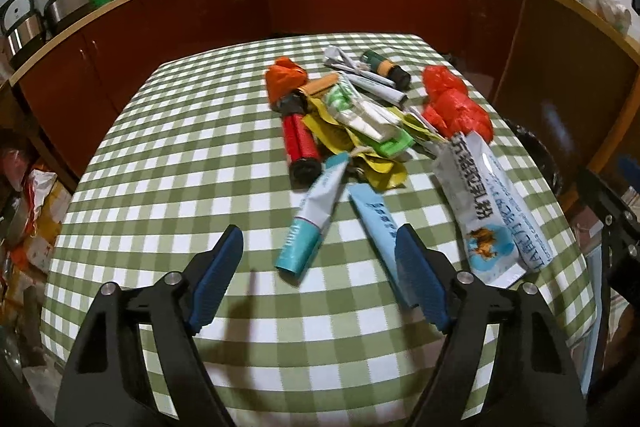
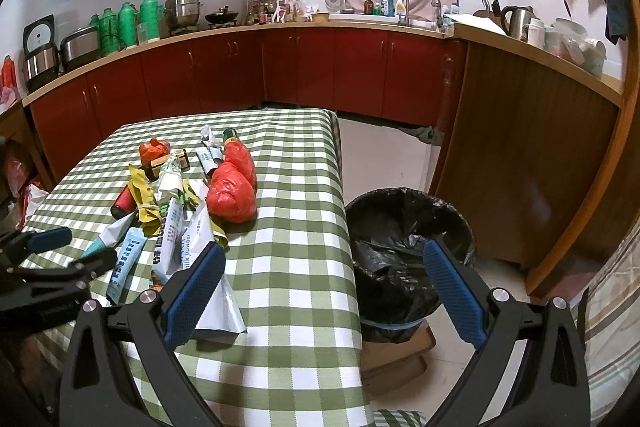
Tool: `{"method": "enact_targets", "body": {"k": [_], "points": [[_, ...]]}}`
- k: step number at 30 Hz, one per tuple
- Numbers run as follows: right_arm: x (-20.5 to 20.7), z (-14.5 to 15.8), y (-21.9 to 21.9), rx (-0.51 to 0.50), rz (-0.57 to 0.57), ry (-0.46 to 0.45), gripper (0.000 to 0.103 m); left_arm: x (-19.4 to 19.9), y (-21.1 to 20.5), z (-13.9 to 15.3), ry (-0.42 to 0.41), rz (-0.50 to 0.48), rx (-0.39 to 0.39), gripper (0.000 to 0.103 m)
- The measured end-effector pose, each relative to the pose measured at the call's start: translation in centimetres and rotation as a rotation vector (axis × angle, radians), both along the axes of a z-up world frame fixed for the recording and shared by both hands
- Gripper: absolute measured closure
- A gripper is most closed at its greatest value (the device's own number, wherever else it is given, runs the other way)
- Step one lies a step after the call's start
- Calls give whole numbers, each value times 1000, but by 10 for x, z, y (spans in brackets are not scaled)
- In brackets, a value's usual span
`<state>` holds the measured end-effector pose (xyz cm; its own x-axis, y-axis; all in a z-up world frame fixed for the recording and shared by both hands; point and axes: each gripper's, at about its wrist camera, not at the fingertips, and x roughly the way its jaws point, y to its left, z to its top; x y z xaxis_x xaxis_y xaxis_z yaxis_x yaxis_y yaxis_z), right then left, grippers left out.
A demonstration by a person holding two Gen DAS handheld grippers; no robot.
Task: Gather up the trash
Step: 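Grasp the teal toothpaste tube with the left tool while the right tool grasps the white milk-powder packet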
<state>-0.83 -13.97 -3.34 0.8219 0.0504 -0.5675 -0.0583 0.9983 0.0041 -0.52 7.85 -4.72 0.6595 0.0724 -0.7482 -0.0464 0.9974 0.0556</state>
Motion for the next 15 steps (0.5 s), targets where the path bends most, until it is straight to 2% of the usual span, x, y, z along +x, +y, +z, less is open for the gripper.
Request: {"method": "enact_targets", "body": {"k": [7, 15], "points": [[3, -5, -2, 4, 4, 16, 6, 2, 13, -3, 10, 5, -2, 27], [8, -8, 5, 7, 20, 22, 7, 11, 20, -17, 35, -50, -34, 53]]}}
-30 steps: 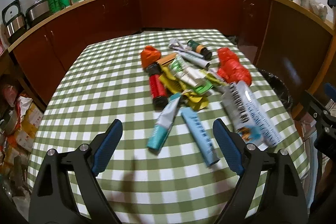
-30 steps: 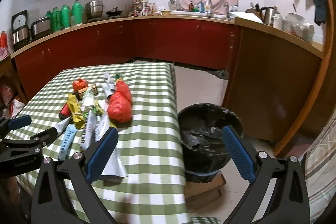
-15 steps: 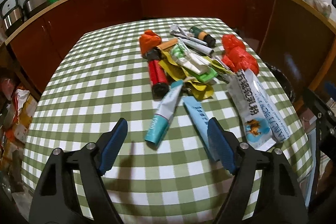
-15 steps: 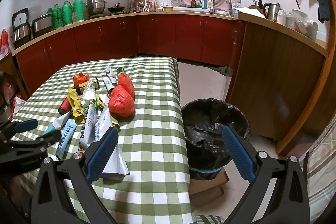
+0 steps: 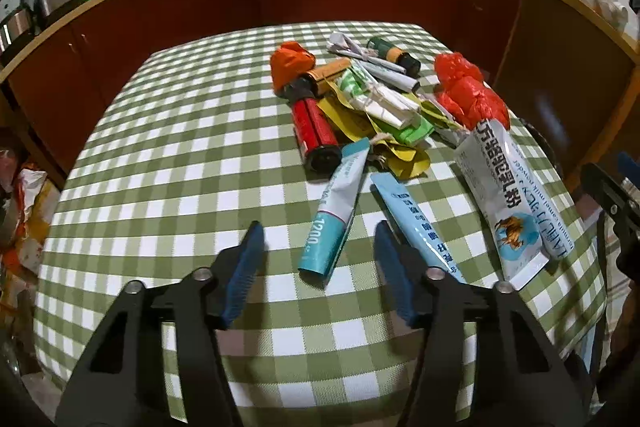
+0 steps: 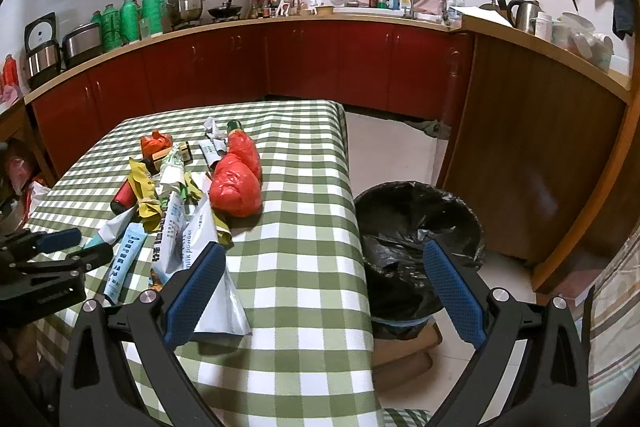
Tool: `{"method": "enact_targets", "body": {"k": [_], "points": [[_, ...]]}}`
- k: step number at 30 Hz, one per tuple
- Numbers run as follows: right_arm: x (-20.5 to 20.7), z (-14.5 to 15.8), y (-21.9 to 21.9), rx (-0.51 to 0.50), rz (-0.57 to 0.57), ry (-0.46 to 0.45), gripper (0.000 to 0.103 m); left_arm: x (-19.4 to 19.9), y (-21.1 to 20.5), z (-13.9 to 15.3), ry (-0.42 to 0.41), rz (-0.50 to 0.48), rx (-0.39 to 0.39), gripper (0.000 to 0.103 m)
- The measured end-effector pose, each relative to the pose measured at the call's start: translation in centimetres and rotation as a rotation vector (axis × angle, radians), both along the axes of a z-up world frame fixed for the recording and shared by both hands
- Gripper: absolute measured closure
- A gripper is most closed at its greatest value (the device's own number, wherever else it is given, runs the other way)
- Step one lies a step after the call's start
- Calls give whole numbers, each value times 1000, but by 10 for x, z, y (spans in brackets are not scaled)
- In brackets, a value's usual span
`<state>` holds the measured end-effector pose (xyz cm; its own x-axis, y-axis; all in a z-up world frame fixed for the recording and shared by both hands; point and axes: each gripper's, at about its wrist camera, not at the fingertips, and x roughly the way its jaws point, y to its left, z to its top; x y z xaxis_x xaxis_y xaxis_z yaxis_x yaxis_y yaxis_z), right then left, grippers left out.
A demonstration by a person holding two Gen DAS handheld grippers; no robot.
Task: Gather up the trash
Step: 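Grasp the teal toothpaste tube with the left tool while the right tool grasps the white milk-powder packet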
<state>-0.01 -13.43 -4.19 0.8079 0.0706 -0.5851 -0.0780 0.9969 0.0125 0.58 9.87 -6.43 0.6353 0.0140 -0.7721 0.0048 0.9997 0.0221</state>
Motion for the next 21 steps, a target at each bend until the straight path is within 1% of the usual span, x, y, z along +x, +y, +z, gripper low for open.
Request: {"method": "enact_targets", "body": {"k": [2, 3, 4, 5, 8, 10, 13, 14, 16, 17, 18, 21], "points": [[1, -1, 2, 1, 6, 4, 7, 1, 2, -1, -6, -14, -22, 65], [1, -2, 3, 1, 8, 6, 7, 2, 3, 0, -9, -20, -24, 69], [1, -3, 4, 4, 12, 7, 7, 2, 3, 0, -11, -24, -23, 80], [2, -3, 5, 4, 14, 9, 7, 3, 3, -1, -13, -29, -23, 84], [2, -6, 7, 5, 23, 14, 7, 1, 3, -2, -17, -33, -23, 88], [2, -6, 9, 5, 29, 15, 7, 0, 2, -1, -17, -36, -19, 89], [1, -7, 14, 4, 40, 13, 8, -5, 3, -1, -10, -34, -34, 89], [1, -7, 15, 7, 48, 12, 10, -7, 4, -1, -9, -33, -37, 89], [0, -7, 18, 10, 64, 15, 22, -10, 5, -1, -9, -30, -39, 89], [1, -7, 20, 12, 73, 22, 36, -10, 5, -1, -9, -28, -40, 89], [2, -8, 22, 14, 80, 31, 42, -11, 5, 0, -9, -27, -40, 89], [1, -8, 27, 18, 102, 32, 43, -14, 5, -1, -14, -20, -33, 89]]}}
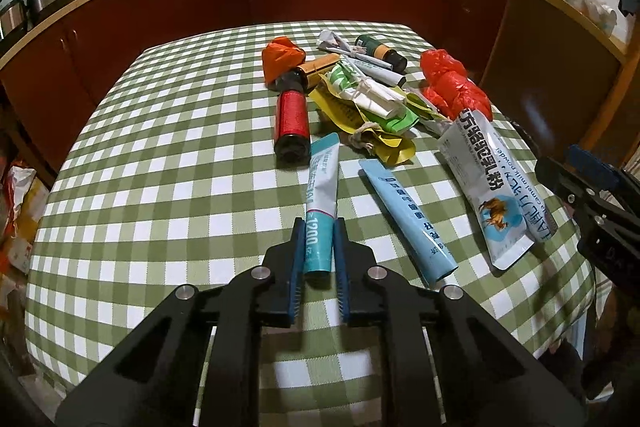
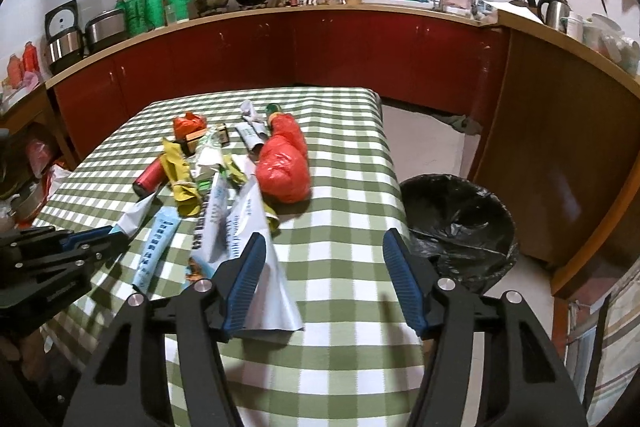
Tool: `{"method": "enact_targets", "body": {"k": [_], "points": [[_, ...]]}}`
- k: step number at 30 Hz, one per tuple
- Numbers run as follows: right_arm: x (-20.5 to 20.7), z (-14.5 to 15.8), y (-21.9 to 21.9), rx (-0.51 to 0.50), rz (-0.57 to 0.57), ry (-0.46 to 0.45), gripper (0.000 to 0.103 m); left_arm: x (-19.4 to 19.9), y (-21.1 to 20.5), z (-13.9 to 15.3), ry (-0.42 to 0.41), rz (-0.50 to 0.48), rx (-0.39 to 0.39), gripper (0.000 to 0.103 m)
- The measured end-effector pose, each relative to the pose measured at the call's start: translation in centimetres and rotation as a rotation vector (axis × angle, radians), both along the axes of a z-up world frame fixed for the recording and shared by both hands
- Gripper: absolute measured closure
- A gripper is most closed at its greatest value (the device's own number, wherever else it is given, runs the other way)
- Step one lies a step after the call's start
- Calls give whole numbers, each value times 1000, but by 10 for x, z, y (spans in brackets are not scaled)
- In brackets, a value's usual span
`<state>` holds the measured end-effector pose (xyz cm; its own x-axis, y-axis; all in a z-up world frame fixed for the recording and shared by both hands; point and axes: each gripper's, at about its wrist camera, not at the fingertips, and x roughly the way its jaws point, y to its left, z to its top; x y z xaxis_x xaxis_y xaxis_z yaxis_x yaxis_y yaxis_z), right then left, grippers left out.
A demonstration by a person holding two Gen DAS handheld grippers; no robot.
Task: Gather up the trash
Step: 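Grasp the teal toothpaste tube with the left tool while the right tool grasps the white milk-powder packet, then carry both held items over the black bin and open both tools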
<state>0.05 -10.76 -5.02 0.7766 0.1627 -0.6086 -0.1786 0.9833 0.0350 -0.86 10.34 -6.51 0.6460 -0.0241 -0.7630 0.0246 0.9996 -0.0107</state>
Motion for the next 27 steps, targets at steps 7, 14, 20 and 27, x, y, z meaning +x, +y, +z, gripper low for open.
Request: {"method": "enact_targets", "body": {"k": [7, 14, 20, 27], "points": [[-2, 1, 14, 3, 58, -2, 43, -3, 4, 2, 0, 15, -1, 89], [2, -12, 19, 9, 87, 64, 54, -4, 5, 2, 3, 16, -7, 89], [-1, -12, 18, 44, 116, 69, 76, -7, 4, 4, -7, 19, -12, 89], [-9, -9, 19, 33, 132, 51, 90, -16, 4, 11, -31, 16, -15, 90]]}}
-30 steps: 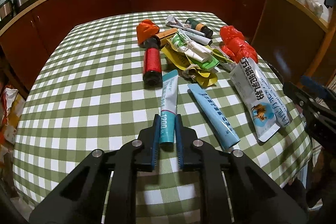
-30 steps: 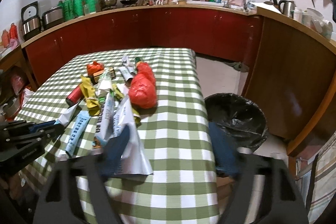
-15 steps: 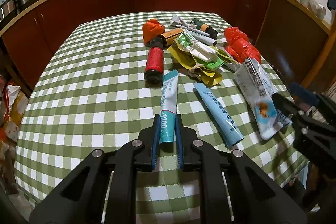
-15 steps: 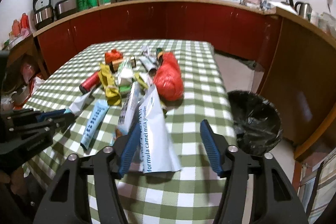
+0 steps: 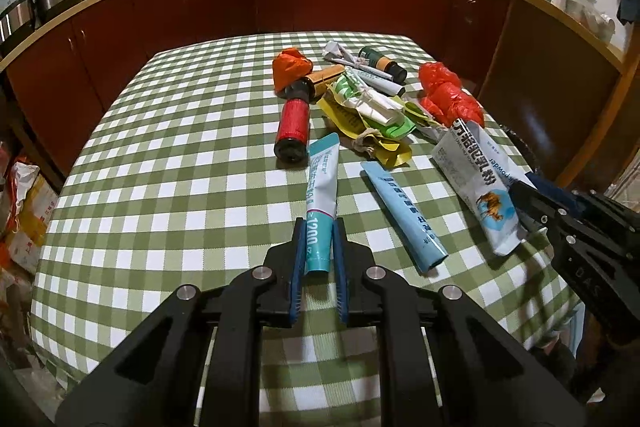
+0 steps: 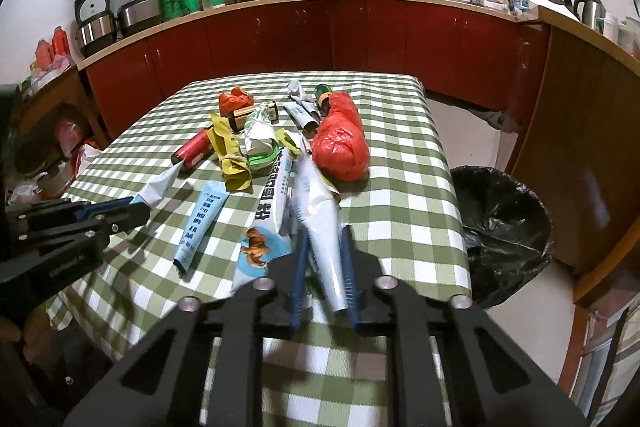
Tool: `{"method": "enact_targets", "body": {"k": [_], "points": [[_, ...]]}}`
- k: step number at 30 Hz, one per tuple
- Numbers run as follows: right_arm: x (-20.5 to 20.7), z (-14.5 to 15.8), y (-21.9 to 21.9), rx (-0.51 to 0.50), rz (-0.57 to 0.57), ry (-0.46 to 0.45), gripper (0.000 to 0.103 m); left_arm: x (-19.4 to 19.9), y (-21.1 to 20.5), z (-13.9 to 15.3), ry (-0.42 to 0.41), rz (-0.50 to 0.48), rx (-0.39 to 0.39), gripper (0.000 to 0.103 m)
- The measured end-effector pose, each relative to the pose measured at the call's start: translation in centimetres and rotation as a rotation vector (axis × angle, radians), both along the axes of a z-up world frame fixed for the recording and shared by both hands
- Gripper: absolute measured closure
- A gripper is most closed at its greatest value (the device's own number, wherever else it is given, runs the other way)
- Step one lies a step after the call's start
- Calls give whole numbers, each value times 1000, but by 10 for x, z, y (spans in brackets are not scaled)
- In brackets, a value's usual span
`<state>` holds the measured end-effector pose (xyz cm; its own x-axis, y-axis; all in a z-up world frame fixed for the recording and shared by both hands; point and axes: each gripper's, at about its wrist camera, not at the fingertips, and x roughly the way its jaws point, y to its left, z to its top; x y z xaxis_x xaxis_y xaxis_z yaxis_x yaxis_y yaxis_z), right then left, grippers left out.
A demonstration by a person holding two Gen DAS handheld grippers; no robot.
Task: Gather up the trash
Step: 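Carry both held items over the black bin and open both tools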
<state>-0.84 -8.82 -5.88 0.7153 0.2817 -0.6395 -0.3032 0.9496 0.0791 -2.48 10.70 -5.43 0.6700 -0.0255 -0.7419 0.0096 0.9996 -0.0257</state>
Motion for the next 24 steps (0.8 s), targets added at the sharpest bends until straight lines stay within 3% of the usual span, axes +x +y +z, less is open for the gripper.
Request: {"method": "enact_targets", "body": {"k": [14, 24], "points": [[-10, 21, -13, -1, -48, -85, 91, -12, -2, 22, -61, 3, -20, 91], [-1, 38, -51, 2, -156, -145, 91, 0, -29, 47, -129, -55, -54, 91]]}}
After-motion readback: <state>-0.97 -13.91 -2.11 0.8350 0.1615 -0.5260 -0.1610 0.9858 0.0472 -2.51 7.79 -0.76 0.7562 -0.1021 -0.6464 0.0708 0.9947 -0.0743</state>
